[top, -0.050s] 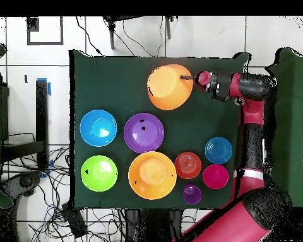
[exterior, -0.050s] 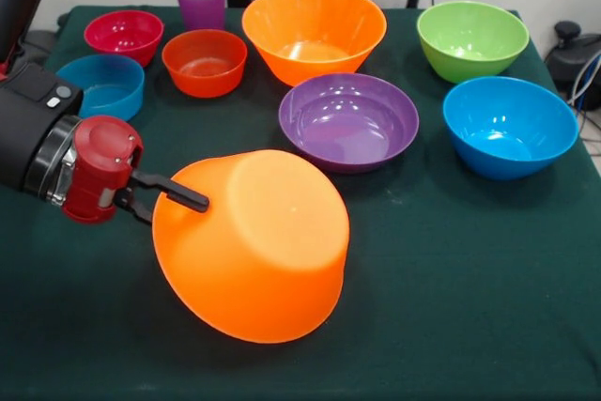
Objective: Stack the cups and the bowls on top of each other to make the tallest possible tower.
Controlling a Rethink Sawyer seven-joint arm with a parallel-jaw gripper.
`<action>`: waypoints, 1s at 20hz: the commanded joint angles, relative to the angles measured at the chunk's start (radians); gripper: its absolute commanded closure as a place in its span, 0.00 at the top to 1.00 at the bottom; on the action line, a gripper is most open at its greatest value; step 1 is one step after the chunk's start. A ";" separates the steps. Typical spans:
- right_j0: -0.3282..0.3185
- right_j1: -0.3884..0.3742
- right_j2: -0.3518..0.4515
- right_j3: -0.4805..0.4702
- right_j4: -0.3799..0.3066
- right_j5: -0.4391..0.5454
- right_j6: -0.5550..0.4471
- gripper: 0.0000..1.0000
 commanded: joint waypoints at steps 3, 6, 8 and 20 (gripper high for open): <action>0.050 0.034 -0.158 -0.115 -0.154 0.056 -0.351 1.00; 0.061 0.031 -0.159 -0.131 -0.149 0.105 -0.330 1.00; 0.070 0.033 -0.155 -0.149 -0.138 0.150 -0.314 1.00; 0.088 -0.040 -0.196 -0.169 -0.278 0.005 -0.422 1.00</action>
